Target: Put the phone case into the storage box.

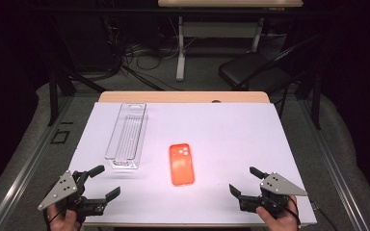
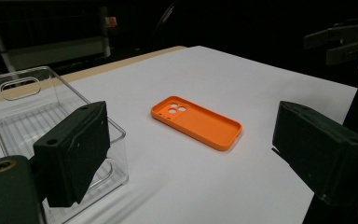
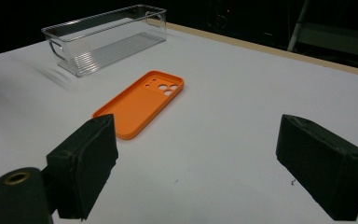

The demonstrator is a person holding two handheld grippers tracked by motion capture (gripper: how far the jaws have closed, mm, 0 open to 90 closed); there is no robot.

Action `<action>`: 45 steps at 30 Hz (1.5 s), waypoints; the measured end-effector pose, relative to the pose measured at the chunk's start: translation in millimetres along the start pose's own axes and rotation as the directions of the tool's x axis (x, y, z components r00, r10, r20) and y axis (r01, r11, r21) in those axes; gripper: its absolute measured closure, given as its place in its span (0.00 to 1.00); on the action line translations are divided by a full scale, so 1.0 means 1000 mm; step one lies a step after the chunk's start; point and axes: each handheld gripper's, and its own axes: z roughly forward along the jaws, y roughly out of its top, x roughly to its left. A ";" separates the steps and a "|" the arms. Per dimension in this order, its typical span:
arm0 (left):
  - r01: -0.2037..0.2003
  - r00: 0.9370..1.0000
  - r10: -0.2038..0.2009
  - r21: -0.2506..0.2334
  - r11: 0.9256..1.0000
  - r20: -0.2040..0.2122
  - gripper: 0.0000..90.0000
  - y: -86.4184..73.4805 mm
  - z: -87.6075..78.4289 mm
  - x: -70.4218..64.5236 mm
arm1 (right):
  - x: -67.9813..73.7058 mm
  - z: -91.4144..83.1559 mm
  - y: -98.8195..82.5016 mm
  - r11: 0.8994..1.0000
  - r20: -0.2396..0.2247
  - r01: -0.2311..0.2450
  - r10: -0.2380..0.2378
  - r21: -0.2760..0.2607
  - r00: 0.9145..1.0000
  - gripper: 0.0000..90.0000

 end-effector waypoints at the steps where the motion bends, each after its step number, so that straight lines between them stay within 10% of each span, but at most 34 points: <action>1: 0.000 1.000 0.000 0.001 1.000 0.000 0.12 0.000 0.000 0.000 | -0.001 0.000 0.000 1.000 0.001 -0.001 0.001 -0.001 1.000 0.13; 23: 0.031 0.999 -0.031 0.030 0.999 0.005 0.13 0.005 0.003 0.004 | 0.001 0.005 0.004 0.999 -0.013 -0.001 0.002 0.034 1.000 0.13; 45: 0.051 0.997 -0.057 0.141 0.989 0.043 0.13 0.035 0.040 0.017 | -0.002 0.019 0.024 0.991 -0.049 -0.009 0.015 0.132 0.999 0.12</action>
